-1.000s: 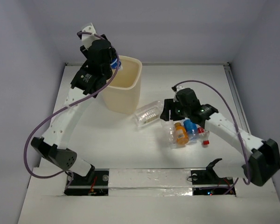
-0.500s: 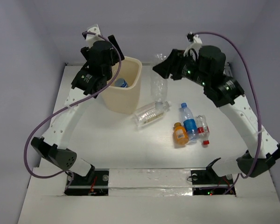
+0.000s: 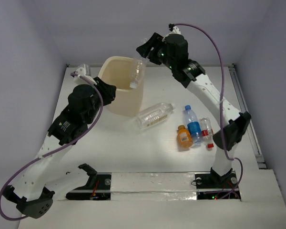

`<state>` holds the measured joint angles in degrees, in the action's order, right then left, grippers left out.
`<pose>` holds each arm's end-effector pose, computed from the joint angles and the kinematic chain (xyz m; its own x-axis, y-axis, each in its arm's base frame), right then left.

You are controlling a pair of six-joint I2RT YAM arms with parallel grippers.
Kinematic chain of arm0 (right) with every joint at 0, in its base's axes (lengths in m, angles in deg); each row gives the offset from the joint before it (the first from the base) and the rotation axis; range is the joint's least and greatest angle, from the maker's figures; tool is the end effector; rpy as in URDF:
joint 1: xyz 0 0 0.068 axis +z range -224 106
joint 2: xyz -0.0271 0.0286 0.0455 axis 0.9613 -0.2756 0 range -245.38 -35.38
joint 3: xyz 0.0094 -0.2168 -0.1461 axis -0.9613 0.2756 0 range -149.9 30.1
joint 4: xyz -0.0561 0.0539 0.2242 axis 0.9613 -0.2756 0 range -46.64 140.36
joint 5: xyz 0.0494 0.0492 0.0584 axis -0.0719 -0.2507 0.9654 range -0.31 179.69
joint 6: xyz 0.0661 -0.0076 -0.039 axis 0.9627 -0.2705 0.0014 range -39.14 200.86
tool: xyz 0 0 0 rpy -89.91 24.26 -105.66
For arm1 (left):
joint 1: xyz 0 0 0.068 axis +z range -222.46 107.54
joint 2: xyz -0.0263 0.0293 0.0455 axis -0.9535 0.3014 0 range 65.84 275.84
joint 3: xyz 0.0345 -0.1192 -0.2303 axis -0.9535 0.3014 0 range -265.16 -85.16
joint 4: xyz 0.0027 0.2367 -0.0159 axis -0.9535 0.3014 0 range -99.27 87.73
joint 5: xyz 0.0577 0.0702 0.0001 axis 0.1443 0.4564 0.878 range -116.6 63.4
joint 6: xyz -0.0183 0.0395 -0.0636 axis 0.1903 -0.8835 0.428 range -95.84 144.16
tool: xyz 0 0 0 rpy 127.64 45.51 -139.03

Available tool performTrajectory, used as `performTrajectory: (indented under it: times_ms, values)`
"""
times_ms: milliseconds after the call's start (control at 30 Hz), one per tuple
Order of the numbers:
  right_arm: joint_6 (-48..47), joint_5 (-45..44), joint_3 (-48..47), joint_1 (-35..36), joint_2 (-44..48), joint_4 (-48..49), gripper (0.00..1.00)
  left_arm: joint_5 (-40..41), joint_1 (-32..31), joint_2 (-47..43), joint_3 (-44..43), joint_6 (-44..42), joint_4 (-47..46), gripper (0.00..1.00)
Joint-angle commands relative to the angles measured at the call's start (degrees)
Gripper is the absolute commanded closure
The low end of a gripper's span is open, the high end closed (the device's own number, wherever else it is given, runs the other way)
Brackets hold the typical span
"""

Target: Put the plastic bottles in the bin

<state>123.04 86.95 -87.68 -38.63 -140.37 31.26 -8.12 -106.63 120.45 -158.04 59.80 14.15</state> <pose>0.3479 0.2432 0.4489 -0.4288 0.5181 -0.7401 -0.3395 0.6667 0.6635 0.1760 -0.0944 0.4326 -0.2186 -0.5195 -0.8260 0.1774 0.8113 -0.5571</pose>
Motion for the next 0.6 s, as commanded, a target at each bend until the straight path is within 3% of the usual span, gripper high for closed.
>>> performTrajectory:
  times_ms: [0,100,233,267,400,567]
  values:
    - [1.78,-7.35,-12.54,2.15,-4.5,3.29,0.38,-1.96,-2.47,-1.25,3.44,3.47,0.48,0.85]
    - [-1.72,-10.86,-20.64,3.47,-10.57,0.73,0.38,-3.1,-3.09,-3.45,6.6,3.65,0.14,0.85]
    - [-3.94,-12.64,-20.31,3.47,-13.57,-0.77,0.37,-3.98,-5.46,-4.6,9.86,2.95,-0.3,0.85]
    - [-4.2,-12.55,-19.34,3.99,-13.4,-0.86,0.35,-3.89,-6.34,-4.6,10.47,2.6,-0.39,0.85]
    - [-6.04,-10.89,-15.21,4.0,-11.12,-0.51,0.1,-3.89,-7.75,-3.81,11.27,-0.39,-1.71,0.82]
    - [-11.14,-10.35,-16.43,4.0,-6.9,-2.26,0.03,-4.86,-11.17,1.18,8.65,-6.26,-4.69,0.76]
